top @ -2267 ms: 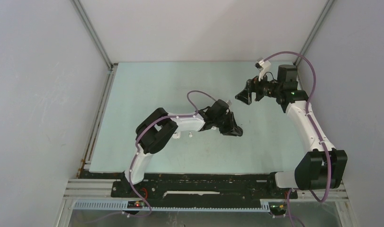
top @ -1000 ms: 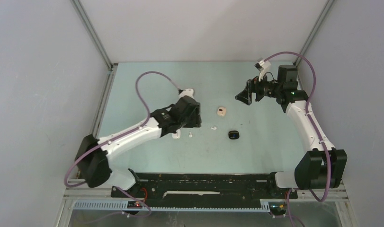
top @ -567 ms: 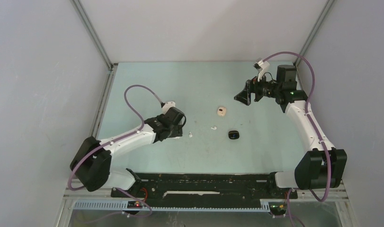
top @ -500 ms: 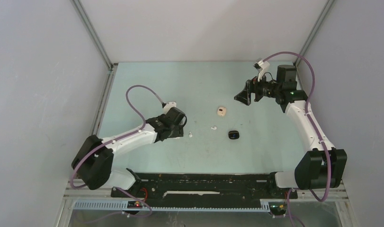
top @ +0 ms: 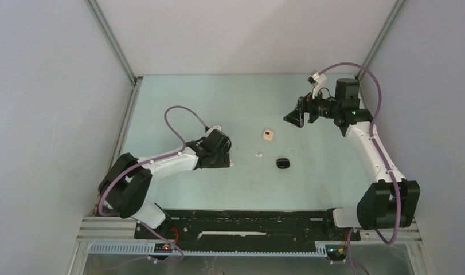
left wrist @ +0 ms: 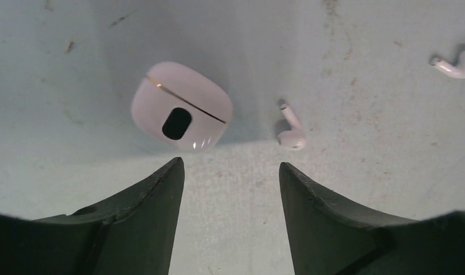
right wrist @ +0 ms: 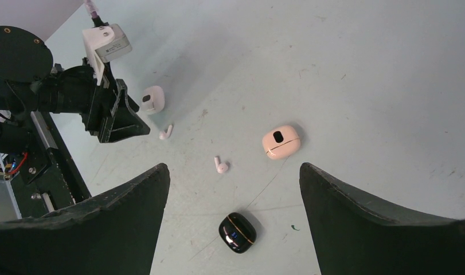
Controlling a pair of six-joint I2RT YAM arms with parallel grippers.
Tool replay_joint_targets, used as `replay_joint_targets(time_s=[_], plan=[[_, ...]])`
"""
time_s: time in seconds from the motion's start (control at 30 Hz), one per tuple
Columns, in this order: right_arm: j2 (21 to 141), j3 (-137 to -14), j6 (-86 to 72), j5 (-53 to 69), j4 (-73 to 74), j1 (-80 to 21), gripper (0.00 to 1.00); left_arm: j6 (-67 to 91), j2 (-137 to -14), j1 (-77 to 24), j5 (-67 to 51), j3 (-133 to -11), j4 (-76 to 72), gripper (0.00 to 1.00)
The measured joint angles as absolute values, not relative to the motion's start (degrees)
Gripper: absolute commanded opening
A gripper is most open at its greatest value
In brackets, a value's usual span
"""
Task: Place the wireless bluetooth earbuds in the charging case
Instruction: Adjust the charging case at the center of the board, then pick up the charging case at the center of the board.
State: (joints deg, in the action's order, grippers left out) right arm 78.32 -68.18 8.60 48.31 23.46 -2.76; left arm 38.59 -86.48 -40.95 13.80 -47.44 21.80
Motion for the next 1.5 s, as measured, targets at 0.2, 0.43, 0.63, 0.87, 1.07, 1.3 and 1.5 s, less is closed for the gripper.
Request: replay_joint_targets(time_s=[0.2, 0.43, 0.63, 0.87, 1.07, 1.3, 1.5], plan=[[78.32, -68.18, 8.6, 48.71, 23.51, -2.72, 0.86, 38.54, -89.32, -41.3, 9.89, -50.92, 20.23, 0.65], [78.32, -68.18, 8.6, 49.54, 23.86, -1.63, 0.86, 38.46, -87.07, -42.02, 9.45, -52.93, 22.72, 0.67], [78.32, -68.18, 8.6, 50.37, 23.88, -1.58, 0.86, 38.09, -78.67, -41.06, 16.71, -52.14, 25.34, 0.68], [78.39, -68.18, 8.58, 50.87, 23.9, -1.96, 0.82, 37.47, -80.99, -39.09, 19.16, -51.64, 26.11, 0.67], [81.47, -68.18, 9.34, 49.23, 23.2, -9.52, 0.76, 38.57, -71.9, -38.94, 19.59, -47.48, 27.88, 0.68], [90.74, -70.48, 15.31, 40.6, 24.12, -28.99, 0.69, 40.73, -48.53, -35.4, 20.38, -46.59, 28.67, 0.7], [103.13, -80.58, 18.94, 32.75, 27.99, -41.34, 0.72, 42.57, -35.77, -33.26, 20.36, -40.34, 27.79, 0.71]])
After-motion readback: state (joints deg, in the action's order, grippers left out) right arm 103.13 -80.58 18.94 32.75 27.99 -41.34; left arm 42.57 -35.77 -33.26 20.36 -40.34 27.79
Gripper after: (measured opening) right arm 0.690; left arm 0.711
